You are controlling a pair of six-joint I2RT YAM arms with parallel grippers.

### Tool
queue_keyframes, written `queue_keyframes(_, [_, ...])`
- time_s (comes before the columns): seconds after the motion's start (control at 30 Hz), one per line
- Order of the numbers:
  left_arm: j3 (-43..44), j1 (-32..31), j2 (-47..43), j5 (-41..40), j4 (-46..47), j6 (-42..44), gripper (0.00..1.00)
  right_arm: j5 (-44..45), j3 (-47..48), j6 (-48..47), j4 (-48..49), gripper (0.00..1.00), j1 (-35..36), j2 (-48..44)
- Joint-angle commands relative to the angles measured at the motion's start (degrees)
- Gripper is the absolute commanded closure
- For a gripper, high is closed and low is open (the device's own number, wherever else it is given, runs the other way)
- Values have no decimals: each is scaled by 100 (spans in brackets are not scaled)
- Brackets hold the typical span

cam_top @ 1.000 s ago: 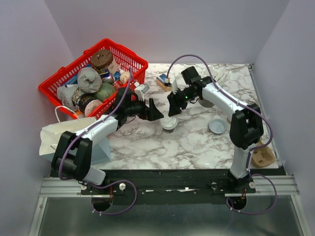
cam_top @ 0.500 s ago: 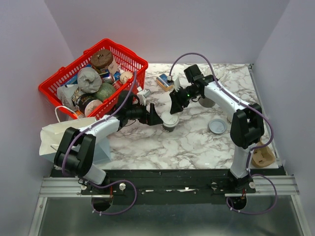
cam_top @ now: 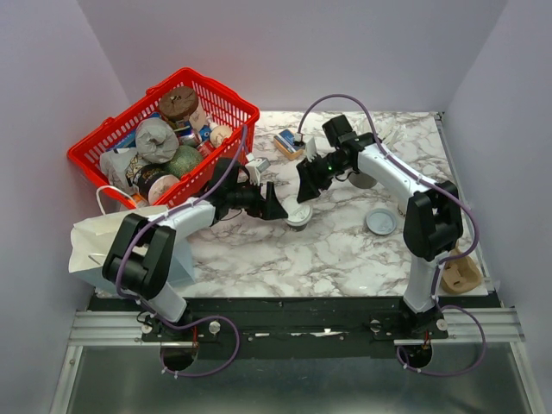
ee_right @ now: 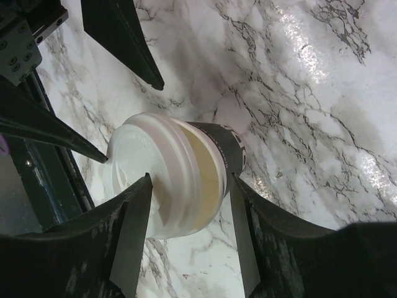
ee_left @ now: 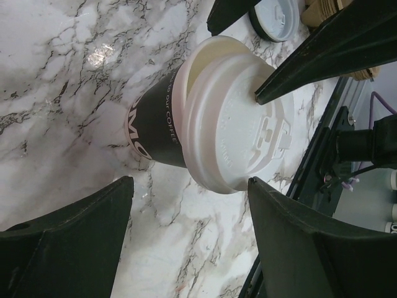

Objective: Pack the takeout coffee

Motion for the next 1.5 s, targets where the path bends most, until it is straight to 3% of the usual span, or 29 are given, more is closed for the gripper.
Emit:
queue_keyframes(0.0, [194, -35, 141, 81, 6, 60, 18, -183, -57, 121, 54, 37, -36, 47])
queue_keyframes(0.43, [449, -44, 405, 81, 24, 8, 21, -684, -198, 508, 71, 34, -97, 20])
queue_keyframes(0.63, [590, -44, 467, 72, 33, -45, 21, -763, -391, 552, 97, 38, -97, -50])
queue_keyframes(1.1, [739, -44, 528, 99, -29, -90, 21, -350, -593, 745, 221, 48, -97, -226])
queue_keyframes(1.47, [722, 79, -51, 397, -520, 392, 13, -122, -549, 710, 221, 52, -97, -305])
